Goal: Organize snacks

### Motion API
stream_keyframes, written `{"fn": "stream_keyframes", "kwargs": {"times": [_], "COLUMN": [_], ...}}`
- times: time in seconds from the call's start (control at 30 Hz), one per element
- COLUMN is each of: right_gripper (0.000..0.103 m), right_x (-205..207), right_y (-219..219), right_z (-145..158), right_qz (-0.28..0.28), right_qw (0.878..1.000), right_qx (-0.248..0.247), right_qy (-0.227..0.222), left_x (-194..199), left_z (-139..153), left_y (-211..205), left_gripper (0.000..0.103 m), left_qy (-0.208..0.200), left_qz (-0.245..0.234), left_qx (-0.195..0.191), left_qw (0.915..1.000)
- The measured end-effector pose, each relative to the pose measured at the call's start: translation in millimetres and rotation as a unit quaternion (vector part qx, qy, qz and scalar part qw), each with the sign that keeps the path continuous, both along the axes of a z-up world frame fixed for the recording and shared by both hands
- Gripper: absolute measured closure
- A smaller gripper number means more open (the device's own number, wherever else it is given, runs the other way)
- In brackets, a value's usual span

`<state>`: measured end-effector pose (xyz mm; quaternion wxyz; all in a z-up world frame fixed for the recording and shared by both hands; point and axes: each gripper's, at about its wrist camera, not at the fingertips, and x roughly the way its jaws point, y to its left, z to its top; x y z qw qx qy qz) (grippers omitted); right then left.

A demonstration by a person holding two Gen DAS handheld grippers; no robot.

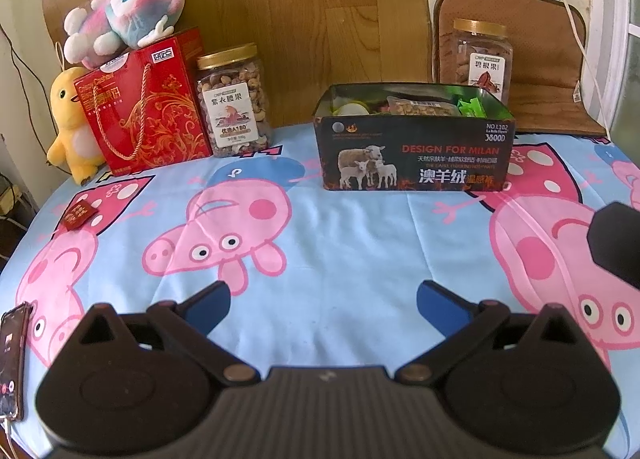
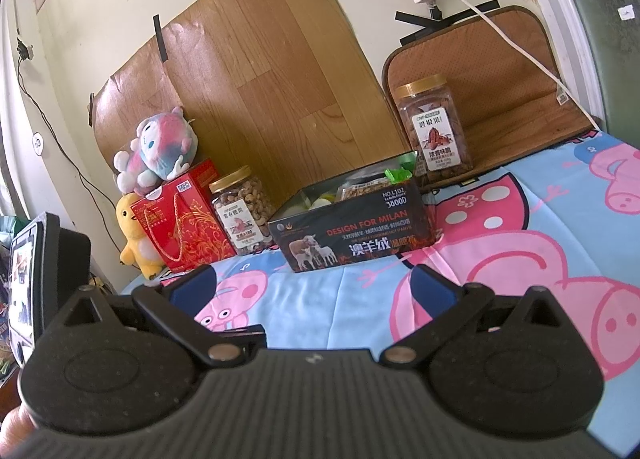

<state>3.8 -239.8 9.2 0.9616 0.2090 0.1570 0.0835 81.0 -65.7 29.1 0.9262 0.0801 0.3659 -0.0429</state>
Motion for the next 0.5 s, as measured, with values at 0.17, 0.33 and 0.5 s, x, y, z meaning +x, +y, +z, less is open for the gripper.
{"fn": "stream_keyframes", "kwargs": {"times": [0.17, 0.33, 0.5], "right_gripper": [0.000, 0.000, 0.000], "right_x": [-0.7, -3.7, -6.1], "right_y": [0.8, 1.3, 3.9], "right_z": [-0.6, -0.4, 1.5], "right_qz": [0.001, -0.002, 0.003], "right_qw": [1.000, 1.000, 1.000], "right_qx": [0.000, 0.002, -0.002], "right_qy": [0.000, -0.003, -0.006], "left_x": [-0.9, -4.5, -5.2], "left_z": [0.8, 4.0, 6.5], "left_y": [0.7, 1.9, 4.1], "left_gripper": [0.000, 0.000, 0.000], "left_qy": [0.001, -0.004, -0.008], "left_qz": [0.001, 0.002, 0.004], "left_qx": [-0.001, -0.001, -0.004], "left_qw": [1.0000, 1.0000, 1.0000]}}
